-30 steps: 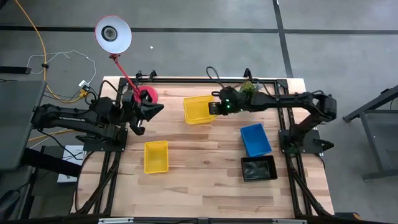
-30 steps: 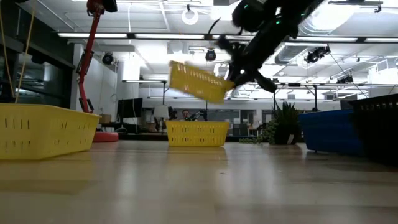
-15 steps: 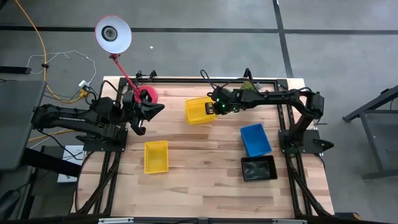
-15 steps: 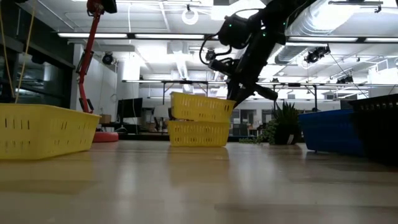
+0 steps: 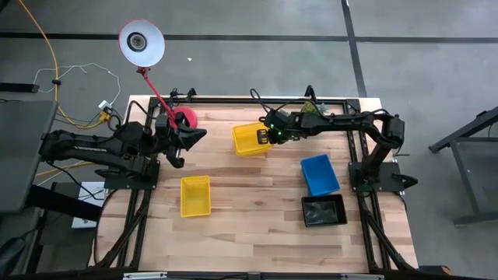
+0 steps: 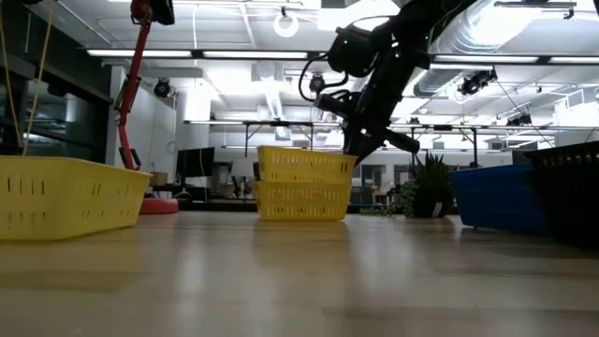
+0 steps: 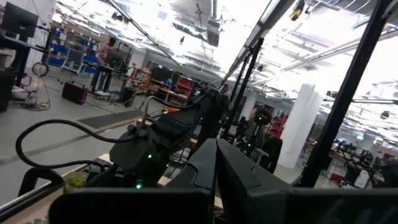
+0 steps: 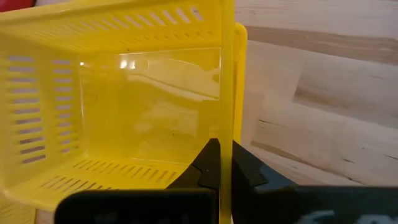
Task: Stack baskets by color
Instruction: Stack the bottom yellow bin on the top yellow bin
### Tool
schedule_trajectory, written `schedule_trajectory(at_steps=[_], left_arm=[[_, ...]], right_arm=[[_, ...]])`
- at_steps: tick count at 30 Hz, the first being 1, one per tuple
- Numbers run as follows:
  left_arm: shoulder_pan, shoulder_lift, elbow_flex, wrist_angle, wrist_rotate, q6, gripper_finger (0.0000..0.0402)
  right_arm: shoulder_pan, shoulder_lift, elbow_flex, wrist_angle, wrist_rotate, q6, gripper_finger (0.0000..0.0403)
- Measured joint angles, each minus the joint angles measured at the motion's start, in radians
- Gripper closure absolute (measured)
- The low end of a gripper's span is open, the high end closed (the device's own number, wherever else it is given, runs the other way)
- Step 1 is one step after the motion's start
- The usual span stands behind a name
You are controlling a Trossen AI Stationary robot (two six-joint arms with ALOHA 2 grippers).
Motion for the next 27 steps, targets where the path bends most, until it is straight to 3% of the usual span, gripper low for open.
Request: schedule_trajectory(at_steps=[17,21,27], left_arm=[[0.0,0.0,0.0,-0.013,-0.01,0.0,0.0401],[0.0,0.0,0.0,-0.013,-0.01,0.0,0.0401],[0.0,0.0,0.0,-0.015,-0.01,-0.001,0.0401]], right_arm=[[0.0,0.0,0.0,0.0,-0.001,-0.015,0.0398],[0.0,0.0,0.0,0.001,0.012,-0.004,0.0365],[-0.005,-0.004,0.0,0.0,0.031,-0.023,0.0276]])
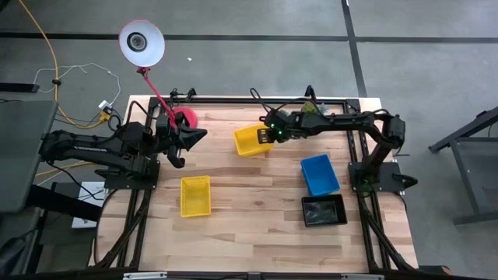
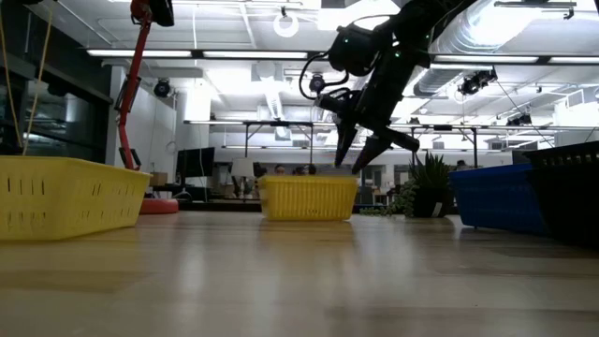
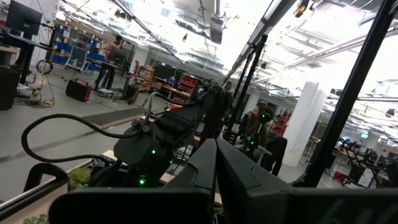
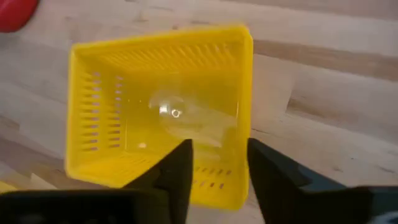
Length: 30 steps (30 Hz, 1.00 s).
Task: Stack baskets by color
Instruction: Stack the bottom yellow bin on the top yellow bin, then stack the left yellow bin on the top stacked yellow bin
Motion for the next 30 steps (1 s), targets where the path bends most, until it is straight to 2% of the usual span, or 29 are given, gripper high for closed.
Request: schedule_trajectory(at_steps=[6,11,14,19,25,30], left_arm=[[0.0,0.0,0.0,0.0,0.0,-0.001,0.0401],[0.0,0.0,0.0,-0.001,0.0,0.0,0.0401],[0.0,0.0,0.0,-0.001,-0.009,0.0,0.0401],[0.0,0.0,0.0,-0.001,-0.028,-0.002,0.0401],[0.0,0.0,0.0,-0.004,-0.03,-0.016,0.0401],[0.0,0.0,0.0,0.007,-0.02,-0.043,0.0401]], right_arm=[[-0.013,-0.063,0.0,-0.013,0.017,-0.089,0.0216],[-0.005,-0.154,0.0,-0.09,0.115,-0.239,0.0209],[-0.003,-0.183,-0.026,-0.113,0.07,-0.32,0.0215],[0.02,-0.225,-0.193,-0.007,-0.021,-0.321,0.0263],[0.098,-0.385,-0.427,0.262,-0.071,-0.263,0.0386],[0.166,-0.61,-0.606,0.621,-0.097,-0.257,0.0381]])
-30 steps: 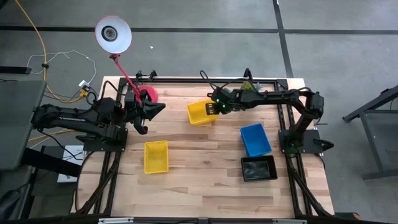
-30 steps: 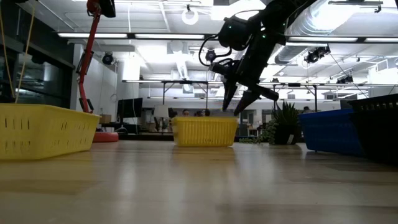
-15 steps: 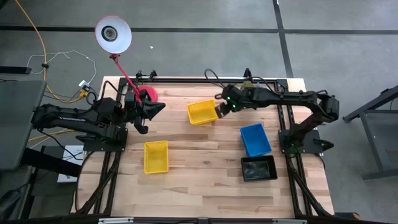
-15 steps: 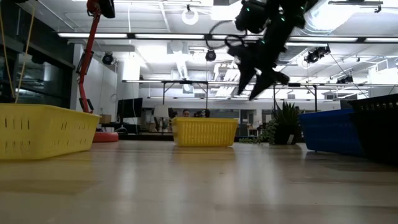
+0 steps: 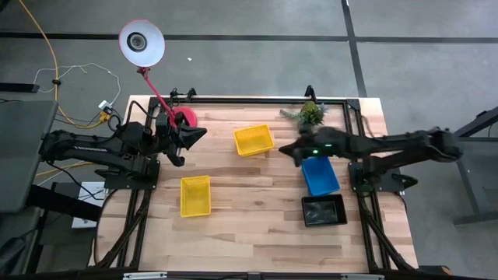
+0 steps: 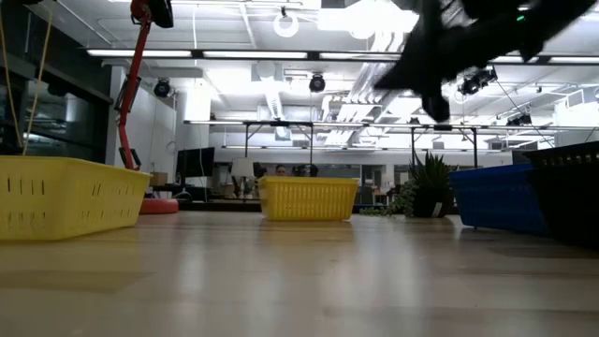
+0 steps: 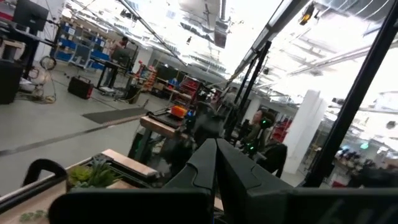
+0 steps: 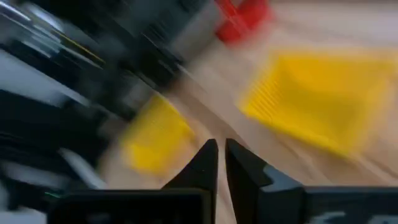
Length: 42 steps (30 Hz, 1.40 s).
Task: Stack baskets by color
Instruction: Stack the left yellow bin on the top stacked yellow bin
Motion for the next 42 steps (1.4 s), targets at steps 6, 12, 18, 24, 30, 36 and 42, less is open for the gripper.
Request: schedule_trajectory(at_steps=[6,12,18,24,30,36,42], left_arm=[[0.0,0.0,0.0,0.001,-0.005,-0.009,0.0401],[0.0,0.005,-0.001,-0.001,-0.007,-0.01,0.0401],[0.0,0.004,-0.001,-0.003,0.041,-0.009,0.0401],[0.0,0.004,-0.001,-0.009,0.141,0.045,0.0401],[0.0,0.004,-0.001,-0.009,0.127,0.085,0.0401],[-0.004,0.018,-0.001,-0.029,0.129,0.097,0.0386],[-0.005,0.063,0.036,-0.106,0.128,0.078,0.0317]], right_arm=[[0.035,-0.242,-0.151,0.43,0.004,-0.012,0.0398],[0.07,-0.347,-0.131,0.451,0.003,-0.175,0.0401],[0.118,-0.334,-0.086,0.415,0.001,-0.423,0.0402],[0.134,-0.29,-0.082,0.41,0.007,-0.445,0.0402],[0.134,-0.269,-0.082,0.414,0.007,-0.378,0.0402],[0.133,-0.269,-0.082,0.419,0.007,-0.351,0.0402],[0.133,-0.269,-0.082,0.432,0.007,-0.353,0.0402]])
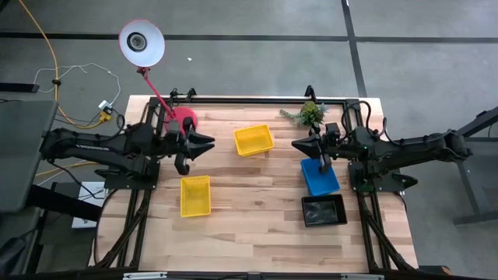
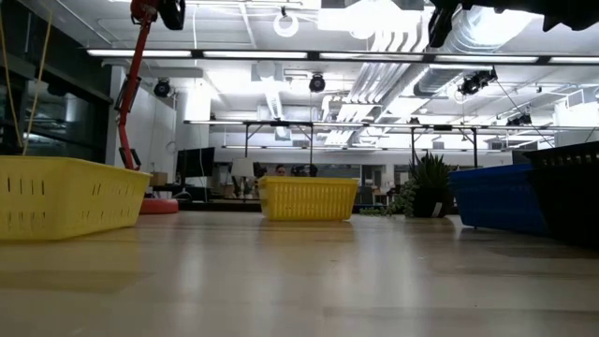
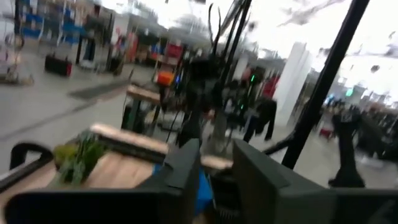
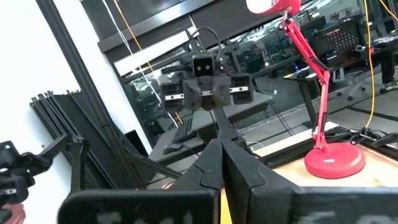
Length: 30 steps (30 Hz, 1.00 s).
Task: Stack baskets by color
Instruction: Stack the left yellow bin on the top stacked yellow bin
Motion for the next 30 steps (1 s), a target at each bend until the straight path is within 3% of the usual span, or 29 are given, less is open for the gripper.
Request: schedule_trajectory(at_steps=[3,9,17,22,30], left_arm=[[0.0,0.033,0.093,-0.204,0.0,0.002,0.0268],[0.0,0.135,0.295,-0.777,-0.003,0.025,0.0188],[-0.018,0.277,0.315,-1.307,0.013,-0.039,0.0163],[-0.039,0.379,0.315,-1.346,0.014,-0.028,0.0163],[-0.045,0.485,0.21,-1.131,0.152,0.052,0.0163]], right_arm=[[0.0,0.0,0.0,0.001,0.0,0.0,0.0402],[0.0,0.0,0.0,-0.001,0.0,-0.001,0.0402],[0.0,0.0,0.0,-0.007,0.0,-0.001,0.0402],[0.0,0.0,0.0,-0.014,0.0,-0.001,0.0402],[0.0,0.0,0.0,-0.039,0.0,0.006,0.0402]])
